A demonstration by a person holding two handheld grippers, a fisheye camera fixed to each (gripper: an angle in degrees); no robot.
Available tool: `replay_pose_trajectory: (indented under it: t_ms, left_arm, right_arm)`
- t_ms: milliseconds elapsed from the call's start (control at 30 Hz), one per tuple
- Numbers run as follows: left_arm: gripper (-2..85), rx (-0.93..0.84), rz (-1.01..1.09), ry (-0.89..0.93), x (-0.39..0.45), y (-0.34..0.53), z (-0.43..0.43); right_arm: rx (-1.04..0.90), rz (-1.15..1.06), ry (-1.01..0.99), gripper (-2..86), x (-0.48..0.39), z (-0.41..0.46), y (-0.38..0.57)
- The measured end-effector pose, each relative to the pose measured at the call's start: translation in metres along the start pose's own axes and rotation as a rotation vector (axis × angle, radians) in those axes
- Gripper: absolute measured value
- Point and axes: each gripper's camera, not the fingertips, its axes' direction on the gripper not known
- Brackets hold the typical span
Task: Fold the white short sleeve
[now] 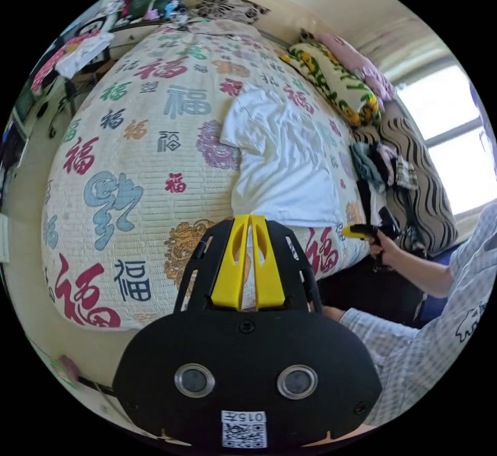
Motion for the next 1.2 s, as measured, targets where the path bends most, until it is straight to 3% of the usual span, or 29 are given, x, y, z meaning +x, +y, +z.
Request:
replay_pose_trajectory:
  t_ms: [200,367,600,800,1000,1200]
  left_arm:
    - [-0.8,0.037,-0.134,0.081,-0.022,0.012,-0.038]
    - [-0.8,0.022,-0.139,0.086,-0.018,0.016,-0.055]
    - [-0.7,0.022,-0.139,0.103,-0.008,0.020,-0.087]
    - [-0.8,0.029,-0.137,0.116,0.005,0.023,-0.113]
    - [-0.8,0.016,-0.107,0.135,0.030,0.029,-0.149]
    - [-0.8,-0.181,-0.060,0.125,0.078,0.063,-0.156]
  right_arm:
    - [0.049,0.024,0.103,9.3,-0.005,0.039,0.039]
    - [0.044,-0.078,0.387,6.8,-0.031,0.078,0.084]
    - [0.109,-0.114,0.526,7.7,-0.047,0.105,0.150]
    - [0.109,-0.117,0.594,-0.1,-0.056,0.128,0.191]
    - [0.190,-0.140,0.463,-1.0,-0.070,0.070,0.271]
    - [0.039,-0.327,0.742,-1.0,-0.104,0.030,0.363]
